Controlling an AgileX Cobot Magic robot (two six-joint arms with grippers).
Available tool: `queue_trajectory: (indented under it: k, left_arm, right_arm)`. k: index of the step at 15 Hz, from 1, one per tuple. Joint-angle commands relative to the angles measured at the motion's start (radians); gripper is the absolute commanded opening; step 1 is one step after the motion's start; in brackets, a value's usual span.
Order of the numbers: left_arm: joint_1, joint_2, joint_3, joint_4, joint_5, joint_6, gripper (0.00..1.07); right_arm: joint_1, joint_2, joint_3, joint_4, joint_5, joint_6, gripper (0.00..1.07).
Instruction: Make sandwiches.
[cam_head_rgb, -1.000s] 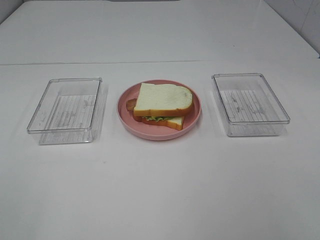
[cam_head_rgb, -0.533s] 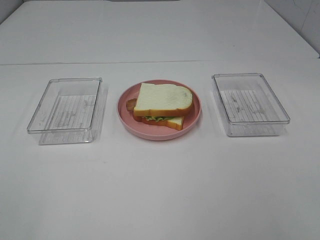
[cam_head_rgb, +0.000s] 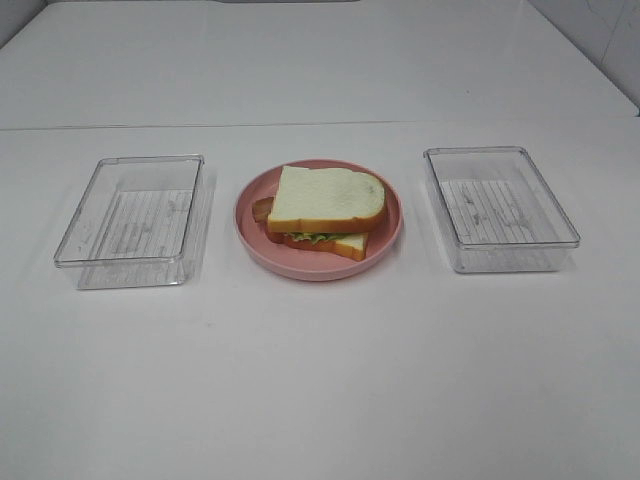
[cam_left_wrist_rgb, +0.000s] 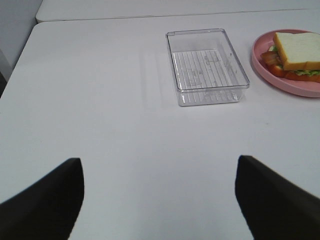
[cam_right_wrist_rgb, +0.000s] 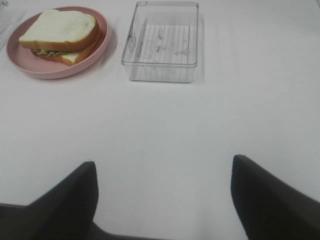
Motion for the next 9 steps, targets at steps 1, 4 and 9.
queue_trajectory:
  k: [1,4,9]
  left_arm:
    - [0.002,-0.026,0.002,-0.002,-0.01,0.0,0.79]
    - [-0.013,-0.026,0.002,-0.001,-0.01,0.0,0.79]
    - [-0.018,-0.026,0.002,-0.002,-0.01,0.0,0.79]
  right_arm:
    - [-0.007,-0.059,0.001,0.009,-0.009,-0.005,0.71]
    - [-0.007,-0.065,0.001,0.009,-0.009,-0.005,0.71]
    - [-0.007,-0.065,0.001,0.01,-0.009,-0.005,0.71]
